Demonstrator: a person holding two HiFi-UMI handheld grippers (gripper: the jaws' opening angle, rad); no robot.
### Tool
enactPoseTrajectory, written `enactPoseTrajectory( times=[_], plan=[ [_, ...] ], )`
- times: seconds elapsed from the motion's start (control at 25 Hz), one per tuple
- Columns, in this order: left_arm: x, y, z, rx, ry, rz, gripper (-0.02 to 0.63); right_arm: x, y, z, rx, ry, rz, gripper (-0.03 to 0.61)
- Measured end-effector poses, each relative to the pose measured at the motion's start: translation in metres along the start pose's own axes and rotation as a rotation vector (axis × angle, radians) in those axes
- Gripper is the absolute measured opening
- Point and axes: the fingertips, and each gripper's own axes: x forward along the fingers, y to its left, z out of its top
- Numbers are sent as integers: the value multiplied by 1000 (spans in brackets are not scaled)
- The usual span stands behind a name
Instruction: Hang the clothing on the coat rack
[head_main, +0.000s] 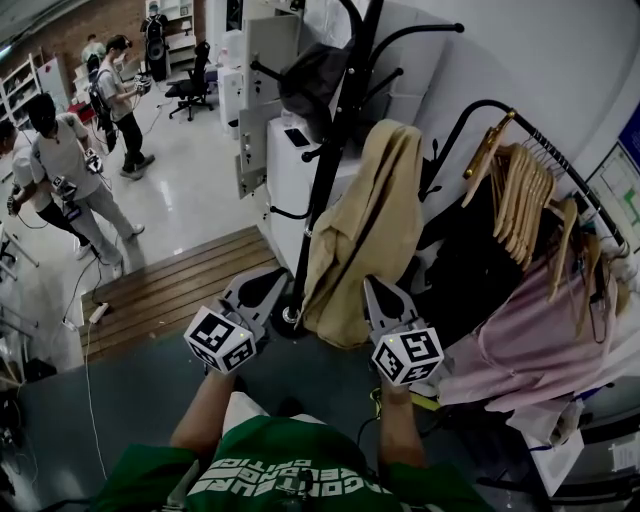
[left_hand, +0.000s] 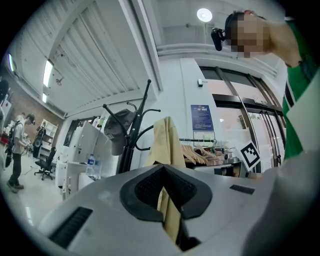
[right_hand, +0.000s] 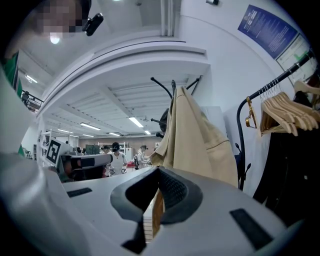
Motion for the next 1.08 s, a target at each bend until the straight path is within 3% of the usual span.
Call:
enactPoseTrajectory(
  times=[1.08],
  plan=[
    [-4, 13, -1, -14, 5, 7, 5, 15, 8, -6, -14, 21, 33, 9]
  ],
)
